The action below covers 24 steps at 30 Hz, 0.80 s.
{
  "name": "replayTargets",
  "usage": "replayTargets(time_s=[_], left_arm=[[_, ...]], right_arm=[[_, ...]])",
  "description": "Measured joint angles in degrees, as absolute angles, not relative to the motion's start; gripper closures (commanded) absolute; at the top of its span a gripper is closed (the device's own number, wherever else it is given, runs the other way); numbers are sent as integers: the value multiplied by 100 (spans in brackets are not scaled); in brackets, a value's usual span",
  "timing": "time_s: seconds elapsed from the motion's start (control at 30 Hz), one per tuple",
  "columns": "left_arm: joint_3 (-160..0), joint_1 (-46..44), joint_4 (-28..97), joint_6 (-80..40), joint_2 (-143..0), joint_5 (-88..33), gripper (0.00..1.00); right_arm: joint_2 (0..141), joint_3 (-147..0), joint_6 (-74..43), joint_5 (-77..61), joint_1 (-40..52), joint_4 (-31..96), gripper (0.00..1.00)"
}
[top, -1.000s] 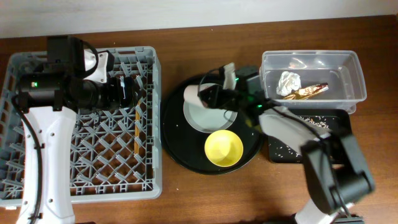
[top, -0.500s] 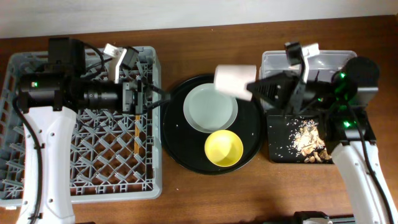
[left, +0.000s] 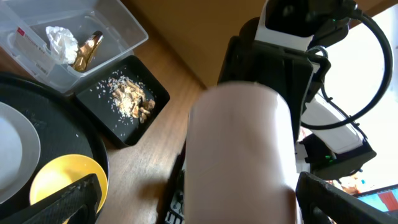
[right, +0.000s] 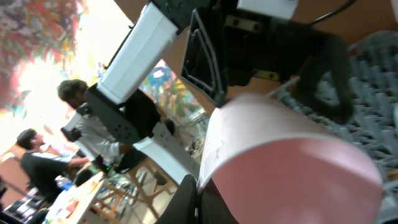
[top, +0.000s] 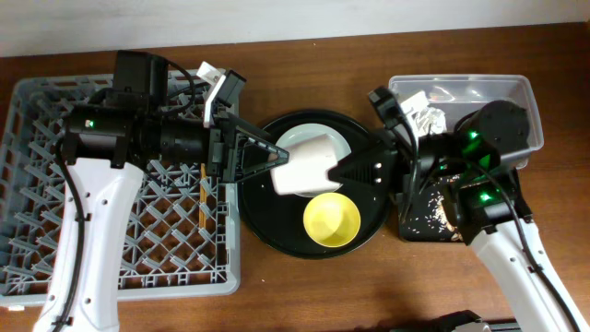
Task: Sort waste into correct bins and load items into the dishwasher rack
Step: 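Pass the pink cup from the right gripper to the left gripper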
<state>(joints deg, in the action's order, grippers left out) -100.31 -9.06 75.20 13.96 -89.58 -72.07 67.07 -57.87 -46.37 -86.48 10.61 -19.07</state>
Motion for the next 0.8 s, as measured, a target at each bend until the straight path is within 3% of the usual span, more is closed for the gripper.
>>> replayTargets(time_s=[0.8], left_arm=[[-10031, -1243, 7714, 1398, -8967, -7734, 4]], right_arm=[[6869, -5784, -4676, -7754, 1409, -2156, 96]])
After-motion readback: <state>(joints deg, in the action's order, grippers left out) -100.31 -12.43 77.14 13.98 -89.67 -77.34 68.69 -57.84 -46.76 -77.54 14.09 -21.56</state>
